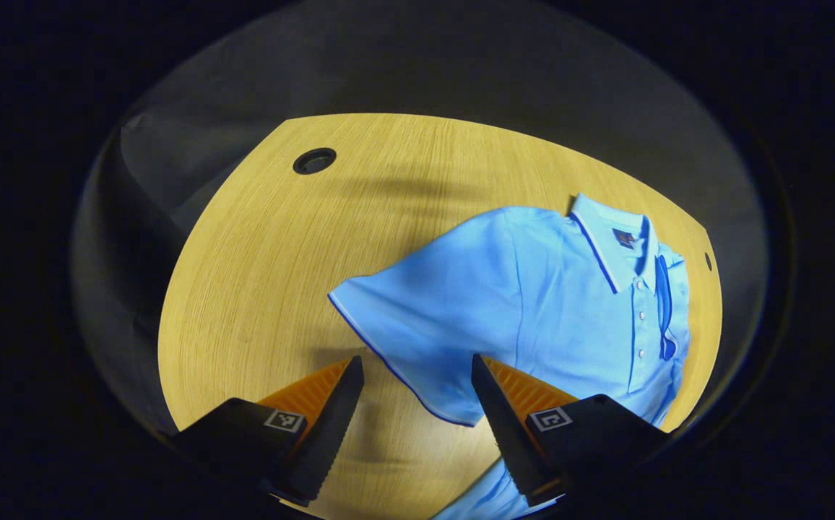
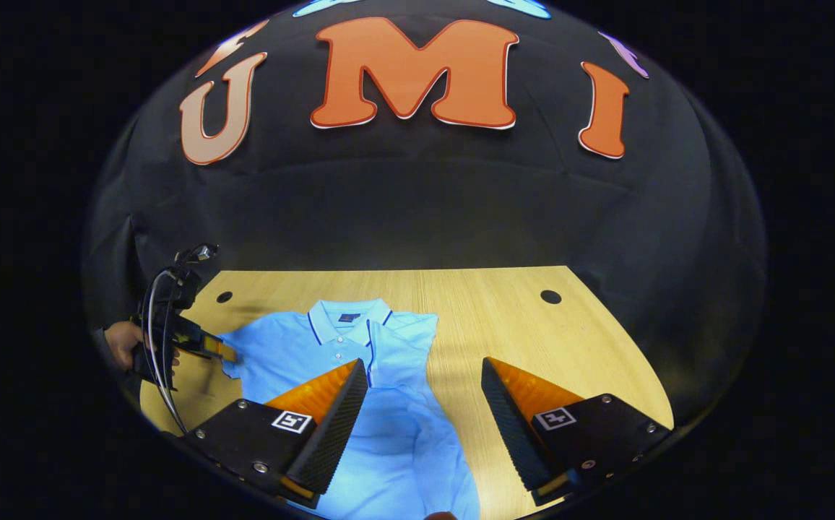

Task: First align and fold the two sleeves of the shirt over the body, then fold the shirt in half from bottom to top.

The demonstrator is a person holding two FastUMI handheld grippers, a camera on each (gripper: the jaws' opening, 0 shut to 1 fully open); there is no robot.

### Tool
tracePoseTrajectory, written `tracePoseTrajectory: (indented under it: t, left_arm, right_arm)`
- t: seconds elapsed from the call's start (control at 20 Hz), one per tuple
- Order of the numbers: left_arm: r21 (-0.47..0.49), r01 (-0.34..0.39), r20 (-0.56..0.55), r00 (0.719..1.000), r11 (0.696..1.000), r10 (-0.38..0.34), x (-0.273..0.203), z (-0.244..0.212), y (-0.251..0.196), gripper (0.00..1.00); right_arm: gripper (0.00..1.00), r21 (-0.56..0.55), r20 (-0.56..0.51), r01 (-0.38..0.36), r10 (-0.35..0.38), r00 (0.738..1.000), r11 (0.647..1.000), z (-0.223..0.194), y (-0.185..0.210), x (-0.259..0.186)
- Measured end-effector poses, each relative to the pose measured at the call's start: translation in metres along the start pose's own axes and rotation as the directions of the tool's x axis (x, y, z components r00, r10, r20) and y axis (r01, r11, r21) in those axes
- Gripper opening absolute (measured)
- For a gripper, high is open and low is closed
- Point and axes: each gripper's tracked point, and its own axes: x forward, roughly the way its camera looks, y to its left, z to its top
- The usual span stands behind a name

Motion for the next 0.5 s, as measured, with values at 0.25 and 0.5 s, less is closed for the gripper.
tracePoseTrajectory:
  t: [0.25,0.5]
  left_arm:
    - [0.050,-0.025,0.007,1.000,0.998,0.025,0.007,0.009,-0.008,0.79]
    - [0.052,0.047,0.056,0.997,0.998,-0.049,0.008,0.021,-0.034,0.14]
  right_arm:
    - [0.97,0.046,-0.016,0.008,-0.007,1.000,0.999,-0.015,-0.020,-0.016]
    - [0.97,0.089,-0.021,0.033,-0.031,0.999,0.996,-0.025,-0.036,-0.025]
